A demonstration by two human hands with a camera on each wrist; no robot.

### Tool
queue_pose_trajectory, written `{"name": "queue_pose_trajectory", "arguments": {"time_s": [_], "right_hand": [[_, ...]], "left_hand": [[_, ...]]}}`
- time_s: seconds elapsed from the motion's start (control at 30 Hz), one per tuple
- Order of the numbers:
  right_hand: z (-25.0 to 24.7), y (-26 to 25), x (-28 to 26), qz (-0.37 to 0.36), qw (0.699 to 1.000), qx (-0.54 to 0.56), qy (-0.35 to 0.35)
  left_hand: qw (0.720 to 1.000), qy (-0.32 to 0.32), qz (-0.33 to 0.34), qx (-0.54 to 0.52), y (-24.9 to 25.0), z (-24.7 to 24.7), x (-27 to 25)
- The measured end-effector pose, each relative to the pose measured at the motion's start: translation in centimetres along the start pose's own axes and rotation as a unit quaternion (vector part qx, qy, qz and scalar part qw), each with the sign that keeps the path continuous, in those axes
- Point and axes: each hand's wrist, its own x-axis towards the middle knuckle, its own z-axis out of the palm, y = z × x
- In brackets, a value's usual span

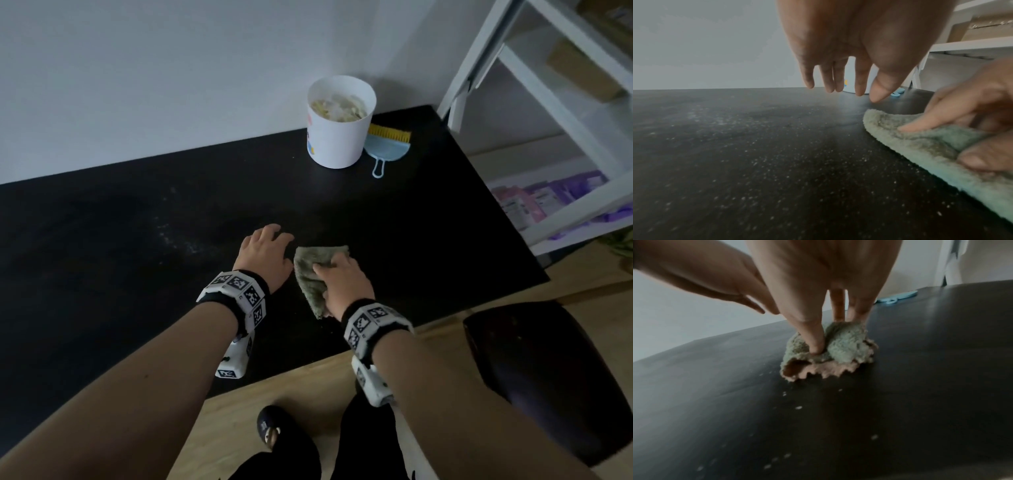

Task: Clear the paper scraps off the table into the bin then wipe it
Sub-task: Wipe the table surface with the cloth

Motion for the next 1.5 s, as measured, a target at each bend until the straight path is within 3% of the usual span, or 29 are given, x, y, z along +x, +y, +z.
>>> {"name": "queue_pose_trajectory", "arguments": {"time_s": [0.07,0.2,0.27,0.4,0.53,0.7,0.8,0.97,1.03,1.13,1.4,1.5], "right_hand": [[-0.6,1.8,0.1,0.019,1.000,0.004,-0.003],[-1.6,6.3,-1.7,0.148,0.988,0.022,0.036],[-1.5,6.8,-2.8,0.175,0.984,0.004,0.038],[-0.7,3.4,-4.2,0.148,0.989,-0.012,0.021],[0.8,-2.0,-3.9,0.063,0.997,0.037,-0.016],[1.8,-6.3,-2.4,-0.014,0.999,-0.025,-0.019],[1.6,-4.5,-2.6,0.000,1.000,-0.023,-0.019],[0.6,-0.2,-3.4,0.120,0.992,-0.012,0.021],[0.5,-0.2,-3.6,0.133,0.991,-0.019,0.021],[0.8,-2.8,-3.9,0.104,0.994,-0.035,0.004],[4.0,-16.3,-3.2,-0.125,0.990,-0.054,-0.048],[4.8,-18.3,-2.9,-0.167,0.983,-0.062,-0.041]], "left_hand": [[1.000,-0.012,-0.007,0.001,-0.8,0.0,-0.3],[1.000,-0.017,-0.018,-0.005,-2.3,0.0,-1.2],[1.000,-0.016,-0.022,-0.015,-2.9,0.1,-1.7],[0.999,-0.010,-0.026,-0.028,-3.7,0.4,-2.6],[0.999,-0.005,-0.026,-0.034,-4.2,0.4,-3.3],[0.999,0.013,-0.037,-0.025,-5.1,0.5,-4.3],[0.998,0.014,-0.048,-0.029,-5.7,0.2,-5.0],[0.995,0.025,-0.081,-0.045,-7.7,-0.6,-6.4],[0.994,0.026,-0.096,-0.047,-8.8,-0.8,-7.2],[0.992,0.026,-0.116,-0.050,-10.4,-0.8,-8.4],[0.984,0.044,-0.160,-0.056,-14.3,0.2,-11.8],[0.981,0.048,-0.181,-0.053,-16.1,0.0,-12.8]]}}
